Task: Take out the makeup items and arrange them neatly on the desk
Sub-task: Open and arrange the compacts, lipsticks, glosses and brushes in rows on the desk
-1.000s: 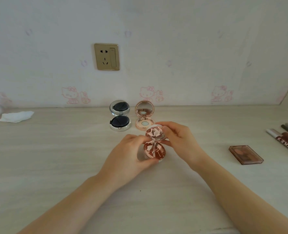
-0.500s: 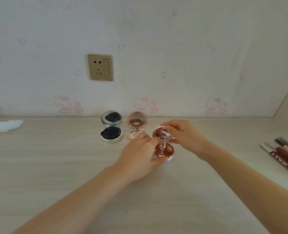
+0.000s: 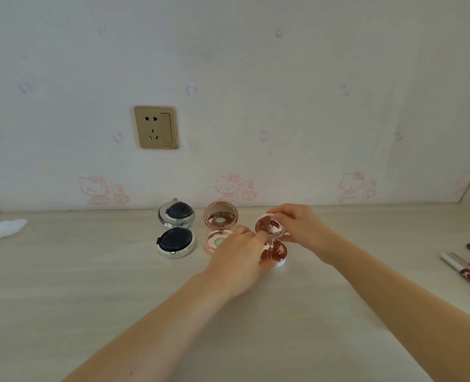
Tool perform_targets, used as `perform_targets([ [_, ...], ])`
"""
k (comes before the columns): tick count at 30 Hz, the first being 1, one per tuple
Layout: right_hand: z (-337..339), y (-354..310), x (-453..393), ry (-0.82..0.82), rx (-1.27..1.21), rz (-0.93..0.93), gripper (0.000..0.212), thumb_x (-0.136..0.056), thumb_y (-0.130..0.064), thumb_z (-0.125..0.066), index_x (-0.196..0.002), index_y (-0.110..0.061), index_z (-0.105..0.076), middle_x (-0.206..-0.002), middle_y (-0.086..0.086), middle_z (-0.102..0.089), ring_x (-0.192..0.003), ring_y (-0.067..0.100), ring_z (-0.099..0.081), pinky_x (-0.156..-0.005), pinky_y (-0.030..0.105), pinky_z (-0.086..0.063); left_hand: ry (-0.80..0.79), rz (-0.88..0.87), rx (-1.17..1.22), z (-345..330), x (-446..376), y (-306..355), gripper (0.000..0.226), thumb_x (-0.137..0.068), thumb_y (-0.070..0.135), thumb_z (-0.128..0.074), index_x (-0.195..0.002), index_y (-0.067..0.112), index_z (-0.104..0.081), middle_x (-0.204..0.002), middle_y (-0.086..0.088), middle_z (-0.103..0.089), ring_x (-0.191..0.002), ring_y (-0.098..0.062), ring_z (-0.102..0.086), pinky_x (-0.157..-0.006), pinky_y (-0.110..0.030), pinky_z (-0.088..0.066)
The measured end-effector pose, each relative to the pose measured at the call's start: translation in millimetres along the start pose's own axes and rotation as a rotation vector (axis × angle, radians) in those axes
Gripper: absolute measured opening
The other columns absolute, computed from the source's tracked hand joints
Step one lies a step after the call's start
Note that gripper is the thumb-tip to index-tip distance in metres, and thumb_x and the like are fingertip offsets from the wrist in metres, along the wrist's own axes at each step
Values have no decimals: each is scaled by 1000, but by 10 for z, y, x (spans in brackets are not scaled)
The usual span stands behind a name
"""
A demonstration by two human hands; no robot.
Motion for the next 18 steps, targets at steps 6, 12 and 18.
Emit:
perform_targets([
  [6,8,54,-100,-7,-42,-6,25,-98,-11,-46,-112,-10,-67,-106,9,-69,-95,18,-67,-77,26,-58,-3,41,12,-24,-75,6,44,-90,47,-57,-121,16,-51,-109,-5,-62,-117,-18,-42,-87,-41,-46],
  [12,-30,90,-227,3,-95,-12,24,-97,-11,-48,-107,-13,-69,-102,5,-70,-90,14,-67,-71,22,-57,2,105,48,-42,-149,-34,42,-90,43,-59,-119,15,-49,-105,-6,-61,-115,-20,-44,-84,-40,-47],
  [18,-46,82,-367,7,-80,-9,23,-95,-11,-48,-101,-15,-70,-97,2,-70,-83,10,-67,-74,24,-58,-14,135,32,-69,-259,-75,39,-91,42,-58,-117,13,-49,-102,-7,-59,-113,-22,-44,-80,-40,-47],
])
Point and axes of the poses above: each hand's wrist, its own x-axis away from the middle knuckle, its own z-axis out of the back of the hand, y = z × x, the point moved 1 cm from there along -x, towards the middle knuckle
